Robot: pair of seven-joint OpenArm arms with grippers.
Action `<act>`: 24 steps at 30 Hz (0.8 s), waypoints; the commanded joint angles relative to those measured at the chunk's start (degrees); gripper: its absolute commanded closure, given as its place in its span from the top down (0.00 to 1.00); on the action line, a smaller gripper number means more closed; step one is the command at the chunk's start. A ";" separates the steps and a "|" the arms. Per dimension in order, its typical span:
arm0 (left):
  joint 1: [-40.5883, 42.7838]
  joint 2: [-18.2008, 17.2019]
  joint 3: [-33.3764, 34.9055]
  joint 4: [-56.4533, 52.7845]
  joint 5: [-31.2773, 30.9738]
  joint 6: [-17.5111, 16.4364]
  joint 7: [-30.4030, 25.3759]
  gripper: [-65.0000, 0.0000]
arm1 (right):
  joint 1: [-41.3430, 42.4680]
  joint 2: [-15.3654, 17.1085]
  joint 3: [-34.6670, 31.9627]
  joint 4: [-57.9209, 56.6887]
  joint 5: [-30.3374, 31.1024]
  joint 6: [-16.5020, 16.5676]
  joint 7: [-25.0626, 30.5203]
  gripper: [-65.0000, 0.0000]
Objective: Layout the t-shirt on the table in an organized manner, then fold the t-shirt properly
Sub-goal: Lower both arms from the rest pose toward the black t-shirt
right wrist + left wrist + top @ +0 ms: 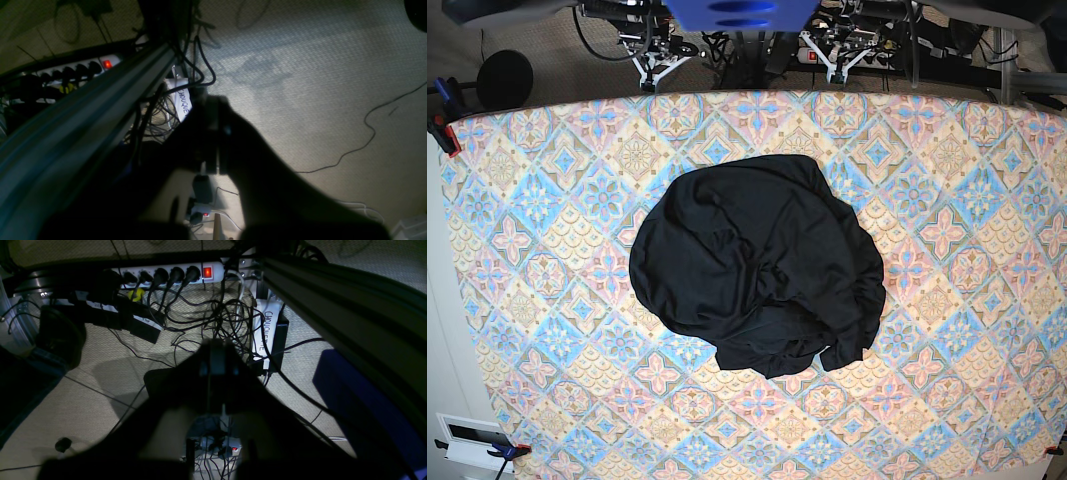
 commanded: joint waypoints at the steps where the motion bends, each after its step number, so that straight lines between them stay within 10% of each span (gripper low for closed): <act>1: 0.20 0.12 -0.05 0.25 -0.23 -0.28 -0.52 0.00 | 0.05 -0.02 0.10 0.24 0.28 -0.14 0.58 0.00; 7: 1.26 0.12 -0.05 2.89 -0.67 -0.28 -0.34 0.00 | -0.57 -0.02 0.10 0.33 0.36 -0.14 3.84 0.00; 24: 30.71 -6.03 0.04 53.61 -0.84 -0.28 0.01 0.00 | -28.17 0.16 -0.43 37.96 0.10 -0.14 3.66 0.00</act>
